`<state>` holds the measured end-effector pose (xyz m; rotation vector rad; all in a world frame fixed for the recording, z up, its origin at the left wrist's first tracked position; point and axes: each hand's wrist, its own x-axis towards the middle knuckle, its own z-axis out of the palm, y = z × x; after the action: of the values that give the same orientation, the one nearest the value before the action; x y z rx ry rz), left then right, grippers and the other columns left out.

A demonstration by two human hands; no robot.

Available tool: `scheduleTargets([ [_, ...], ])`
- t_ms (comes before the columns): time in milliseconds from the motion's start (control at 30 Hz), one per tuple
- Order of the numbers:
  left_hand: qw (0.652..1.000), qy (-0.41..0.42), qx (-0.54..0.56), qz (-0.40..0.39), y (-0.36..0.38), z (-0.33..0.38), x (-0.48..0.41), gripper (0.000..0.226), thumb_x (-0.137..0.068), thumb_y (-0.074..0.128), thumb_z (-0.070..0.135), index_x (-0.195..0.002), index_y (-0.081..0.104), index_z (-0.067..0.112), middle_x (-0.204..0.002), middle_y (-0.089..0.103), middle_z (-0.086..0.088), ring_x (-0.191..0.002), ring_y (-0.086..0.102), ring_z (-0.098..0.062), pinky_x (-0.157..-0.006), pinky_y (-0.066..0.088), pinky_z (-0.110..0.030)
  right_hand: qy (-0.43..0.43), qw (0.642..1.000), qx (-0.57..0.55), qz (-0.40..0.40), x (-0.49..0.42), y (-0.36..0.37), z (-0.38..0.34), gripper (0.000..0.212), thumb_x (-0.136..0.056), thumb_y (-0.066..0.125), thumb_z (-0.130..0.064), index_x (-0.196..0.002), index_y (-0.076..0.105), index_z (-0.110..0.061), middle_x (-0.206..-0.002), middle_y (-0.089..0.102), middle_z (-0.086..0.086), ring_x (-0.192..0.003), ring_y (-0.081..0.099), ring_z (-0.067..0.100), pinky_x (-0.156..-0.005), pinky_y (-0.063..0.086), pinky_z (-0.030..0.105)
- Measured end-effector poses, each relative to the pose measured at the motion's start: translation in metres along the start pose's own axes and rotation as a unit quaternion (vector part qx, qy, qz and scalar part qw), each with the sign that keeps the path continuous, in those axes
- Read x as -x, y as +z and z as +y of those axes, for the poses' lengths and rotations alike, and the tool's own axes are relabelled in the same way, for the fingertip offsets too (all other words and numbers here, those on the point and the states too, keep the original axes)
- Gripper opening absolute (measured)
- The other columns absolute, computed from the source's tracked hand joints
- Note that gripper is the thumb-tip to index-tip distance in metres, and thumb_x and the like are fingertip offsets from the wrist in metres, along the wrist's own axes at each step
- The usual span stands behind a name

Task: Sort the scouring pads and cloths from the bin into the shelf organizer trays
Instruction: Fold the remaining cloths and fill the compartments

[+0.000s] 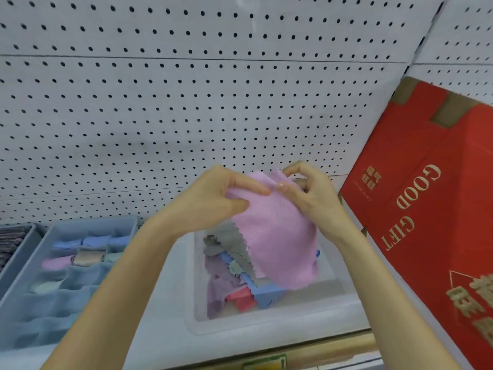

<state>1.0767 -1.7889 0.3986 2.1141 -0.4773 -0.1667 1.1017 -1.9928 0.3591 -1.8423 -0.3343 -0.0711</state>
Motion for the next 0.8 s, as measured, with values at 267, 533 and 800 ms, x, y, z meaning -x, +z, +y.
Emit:
scheduleTargets([
  [267,0.992,-0.009,0.105,-0.062,-0.015,0.014,-0.008,0.053,-0.085,0.055,-0.011,-0.116,0.066,0.030,-0.126,0.064,0.015,-0.120,0.055,-0.020,-0.080,0.044,-0.017,0.153,0.939,-0.236,-0.197,0.024,0.012,0.073,0.051,-0.051,0.092,-0.037,-0.093,0.077,-0.011,-0.100,0.073,0.009,-0.095,0.068,0.022,-0.081,0.053,0.029],
  [533,0.959,-0.025,0.278,0.040,-0.037,0.003,-0.012,0.051,-0.073,0.054,-0.004,-0.118,0.068,0.016,-0.114,0.070,0.000,-0.092,0.063,-0.010,-0.069,0.052,-0.015,0.231,0.908,-0.297,-0.185,0.043,0.060,0.105,0.059,-0.052,0.090,-0.045,-0.097,0.075,-0.010,-0.103,0.072,0.006,-0.096,0.066,0.018,-0.083,0.050,0.030],
  [800,0.911,-0.032,0.362,0.195,-0.056,-0.020,-0.002,0.050,-0.085,0.038,-0.013,-0.122,0.063,0.010,-0.100,0.070,0.007,-0.071,0.058,-0.006,-0.057,0.047,-0.015,0.252,0.860,-0.441,-0.060,0.047,0.062,0.112,0.020,-0.077,0.074,-0.030,-0.090,0.072,-0.016,-0.088,0.069,0.004,-0.080,0.066,0.019,-0.076,0.056,0.029],
])
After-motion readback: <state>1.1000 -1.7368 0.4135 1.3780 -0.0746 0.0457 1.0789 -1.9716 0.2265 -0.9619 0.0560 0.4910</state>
